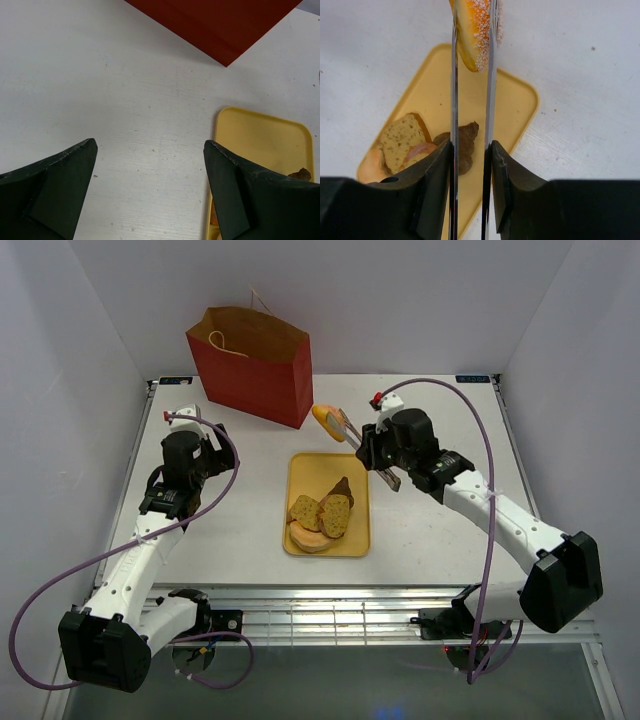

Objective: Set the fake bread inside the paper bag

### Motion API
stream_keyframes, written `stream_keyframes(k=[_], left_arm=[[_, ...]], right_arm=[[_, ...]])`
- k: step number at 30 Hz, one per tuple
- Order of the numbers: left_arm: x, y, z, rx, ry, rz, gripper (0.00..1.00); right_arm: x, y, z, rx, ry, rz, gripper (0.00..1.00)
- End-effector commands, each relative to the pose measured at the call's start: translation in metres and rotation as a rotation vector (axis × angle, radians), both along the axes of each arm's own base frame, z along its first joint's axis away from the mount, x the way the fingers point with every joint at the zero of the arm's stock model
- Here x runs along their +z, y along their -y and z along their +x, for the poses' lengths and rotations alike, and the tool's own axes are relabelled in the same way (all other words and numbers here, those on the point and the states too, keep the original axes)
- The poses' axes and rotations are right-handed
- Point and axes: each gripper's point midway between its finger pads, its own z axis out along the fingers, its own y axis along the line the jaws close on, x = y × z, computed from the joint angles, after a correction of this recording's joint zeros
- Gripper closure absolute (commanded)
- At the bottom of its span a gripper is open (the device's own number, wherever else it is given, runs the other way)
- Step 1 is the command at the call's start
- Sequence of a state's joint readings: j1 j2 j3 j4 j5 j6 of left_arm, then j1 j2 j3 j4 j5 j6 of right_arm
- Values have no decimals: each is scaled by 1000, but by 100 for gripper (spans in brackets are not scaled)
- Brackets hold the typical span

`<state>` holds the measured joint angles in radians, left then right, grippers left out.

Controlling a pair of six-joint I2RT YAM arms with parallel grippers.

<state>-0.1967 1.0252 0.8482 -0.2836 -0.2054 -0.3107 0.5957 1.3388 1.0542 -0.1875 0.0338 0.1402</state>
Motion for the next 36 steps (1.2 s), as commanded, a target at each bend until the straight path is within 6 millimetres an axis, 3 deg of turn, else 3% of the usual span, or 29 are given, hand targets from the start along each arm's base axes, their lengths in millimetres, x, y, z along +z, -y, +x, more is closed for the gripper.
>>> stream_keyframes(k=[1,3,4,10,15,16,17,18,19,20,21,22,24,25,28,36], left_arm=[[13,4,-1,-25,42,-2,2],[14,10,-1,-61,48,-8,5],[14,10,-1,-66,49,-10,7],[8,5,1,-30,26,-4,2],[4,8,3,-34,13,-19,2],[2,10,3,-38,7,-19,2],[1,10,3,-41,2,-19,2],[1,11,3,-42,0,-19,2],[-2,11,4,-41,-7,-17,2],[-2,10,4,-38,-5,-17,2],[-1,10,4,-37,-4,-16,2],[-1,9,4,-34,-5,-14,2],[-1,8,4,-29,-3,-7,2],[-1,7,4,-27,-3,-7,2],[0,8,4,-27,-1,-7,2],[2,9,3,-33,4,-13,2]], right_arm=[[77,-8,9,8,148,119,72],[93,-12,12,13,173,145,72],[111,-14,16,12,205,167,71],[161,-36,37,43,287,241,69],[202,-62,71,63,375,284,69],[205,-65,77,66,384,283,68],[195,-73,90,65,370,267,68],[216,-76,94,69,407,280,68],[205,-84,107,70,391,267,66],[208,-87,113,68,397,268,66],[224,-89,116,68,425,285,65],[215,-96,125,67,407,283,65],[223,-103,131,73,428,306,64],[212,-109,140,73,411,301,64],[208,-117,155,70,412,304,64],[192,-130,175,76,389,316,56]])
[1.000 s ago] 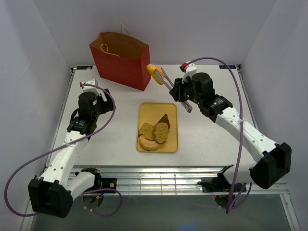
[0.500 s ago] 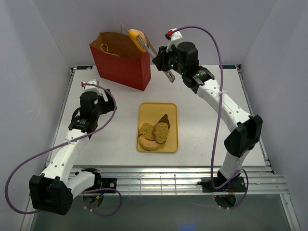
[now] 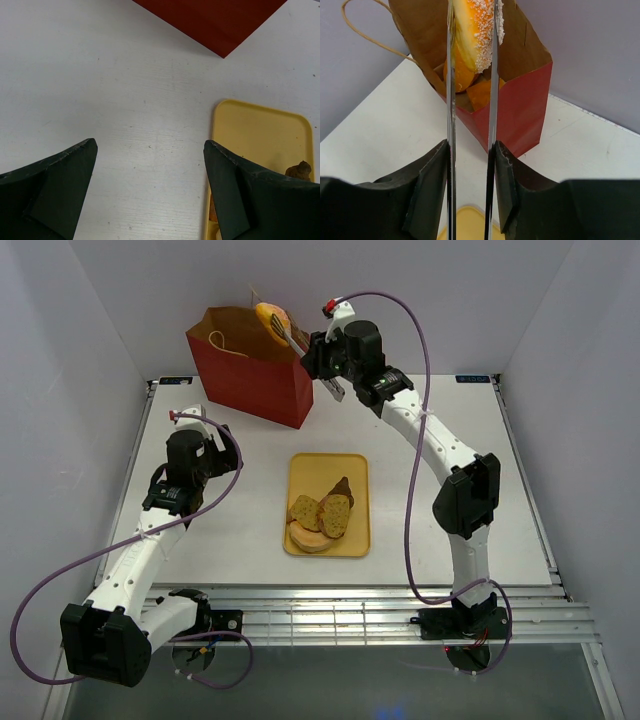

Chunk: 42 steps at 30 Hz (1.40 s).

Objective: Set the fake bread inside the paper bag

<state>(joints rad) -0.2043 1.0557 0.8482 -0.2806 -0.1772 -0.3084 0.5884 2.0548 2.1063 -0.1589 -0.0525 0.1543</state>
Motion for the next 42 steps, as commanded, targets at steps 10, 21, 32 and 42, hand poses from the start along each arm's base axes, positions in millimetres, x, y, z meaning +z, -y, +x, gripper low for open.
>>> stream_keyframes(k=[10,21,32,42], left_arm=[[11,2,1,0,29,-13,2],[8,1,1,2,23,-9,2],[7,0,2,7,21,-6,2],[9,-6,1,43,43,-3,2]], right_arm=[[47,4,2,-1,95,81,44],[49,6,-3,11,85,82,39],[89,24,-38,57,143,62,38],[79,65,-110,67,95,91,39]])
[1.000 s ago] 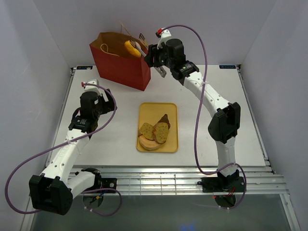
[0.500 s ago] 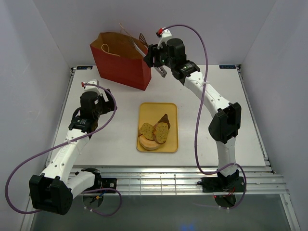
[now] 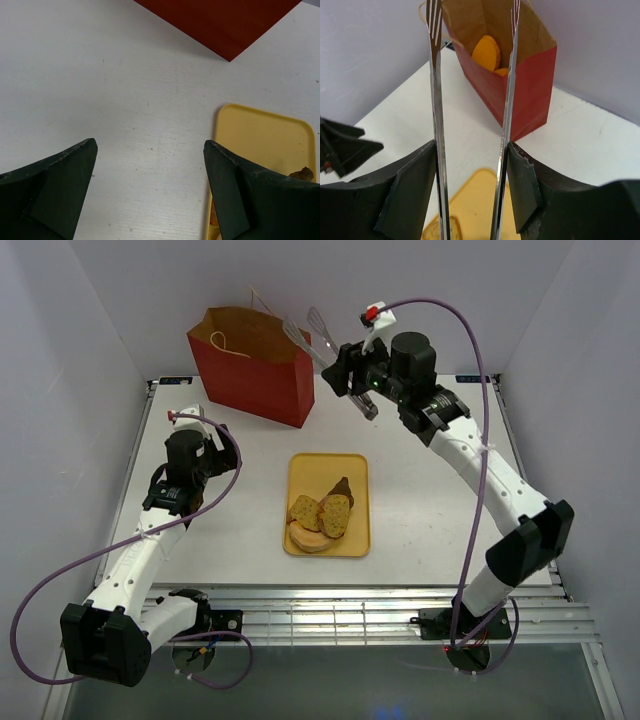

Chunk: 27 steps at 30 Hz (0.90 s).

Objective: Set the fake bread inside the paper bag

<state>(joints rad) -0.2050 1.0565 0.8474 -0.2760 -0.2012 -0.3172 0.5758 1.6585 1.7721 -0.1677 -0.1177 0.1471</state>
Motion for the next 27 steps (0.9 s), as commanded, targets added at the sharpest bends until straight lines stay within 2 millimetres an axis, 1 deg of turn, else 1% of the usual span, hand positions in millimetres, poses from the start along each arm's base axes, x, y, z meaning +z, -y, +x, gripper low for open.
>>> stream_keyframes(k=[1,2,3,4,5,6,7,8,9,11,12,13,14,15,17,18,19,21,22,23,24,25,27], left_arm=[[9,-1,-1,-1,38,4,5],[11,8,-1,-52,42,-4,10],[15,10,-1,-68,59,-11,12],[15,12,-2,-76,59,-12,12],[15,11,-1,-74,59,-12,10],[12,9,-1,-57,49,-8,8],[12,8,0,-47,45,-11,7],[11,7,0,-42,40,-9,6],[11,7,0,-39,35,-7,5],[9,6,0,-33,31,-9,4],[9,6,0,-32,30,-8,4],[9,5,0,-26,32,-7,4],[8,4,0,-23,29,-5,3],[7,3,0,-19,29,-1,3],[7,-3,1,12,29,16,2],[6,-5,0,19,27,23,2],[6,-5,1,20,25,24,2],[5,-5,1,20,22,25,2],[3,-5,1,22,18,25,2],[2,-6,1,26,15,29,2],[1,-7,1,28,9,31,2],[1,-7,2,30,7,31,2],[-2,-7,2,31,-5,36,2]], right_arm=[[-4,13,-27,17,2,41,39],[-7,16,-33,16,-4,50,39],[-1,24,-44,14,7,63,39],[-23,26,-49,18,-30,41,39],[-29,30,-54,14,-41,37,39],[-25,36,-65,15,-36,44,39],[-31,39,-69,15,-46,38,39],[-49,43,-74,11,-77,18,39],[-49,49,-82,9,-81,16,39],[-61,56,-90,0,-103,-2,39],[-75,62,-99,-3,-126,-17,39],[-81,65,-104,-4,-140,-21,39],[-100,68,-110,-4,-173,-38,39],[-100,72,-117,-3,-168,-31,39],[-112,77,-126,-8,-197,-29,39],[-123,82,-133,-8,-213,-37,39],[-132,84,-138,-8,-234,-48,39],[-141,89,-145,-12,-251,-55,39],[-156,92,-150,-16,-278,-72,39],[-164,95,-153,-18,-293,-80,39],[-166,97,-157,-17,-293,-78,39],[-179,100,-159,-26,-315,-95,39],[-186,102,-161,-32,-312,-93,39]])
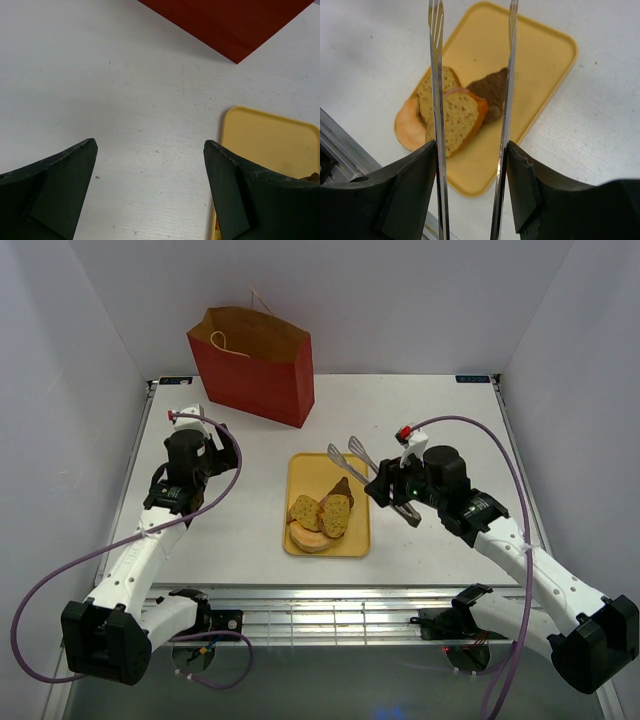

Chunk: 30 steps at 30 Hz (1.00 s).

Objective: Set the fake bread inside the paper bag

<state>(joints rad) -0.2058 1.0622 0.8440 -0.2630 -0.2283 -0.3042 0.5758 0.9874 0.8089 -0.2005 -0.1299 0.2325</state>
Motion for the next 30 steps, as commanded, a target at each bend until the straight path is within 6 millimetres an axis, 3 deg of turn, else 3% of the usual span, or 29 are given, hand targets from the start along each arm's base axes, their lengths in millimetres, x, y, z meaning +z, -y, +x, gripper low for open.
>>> stream_keyframes(k=[1,8,30], left_arm=[[-2,-3,0,15,-14,14,2],[-10,-2,2,11,-38,22,2],[-11,3,2,-14,-42,8,2]], right_arm=[[-5,7,2,-40,20,8,39],[-30,-2,0,-21,-51,30,40],[-72,-8,10,-72,-145,31,40]])
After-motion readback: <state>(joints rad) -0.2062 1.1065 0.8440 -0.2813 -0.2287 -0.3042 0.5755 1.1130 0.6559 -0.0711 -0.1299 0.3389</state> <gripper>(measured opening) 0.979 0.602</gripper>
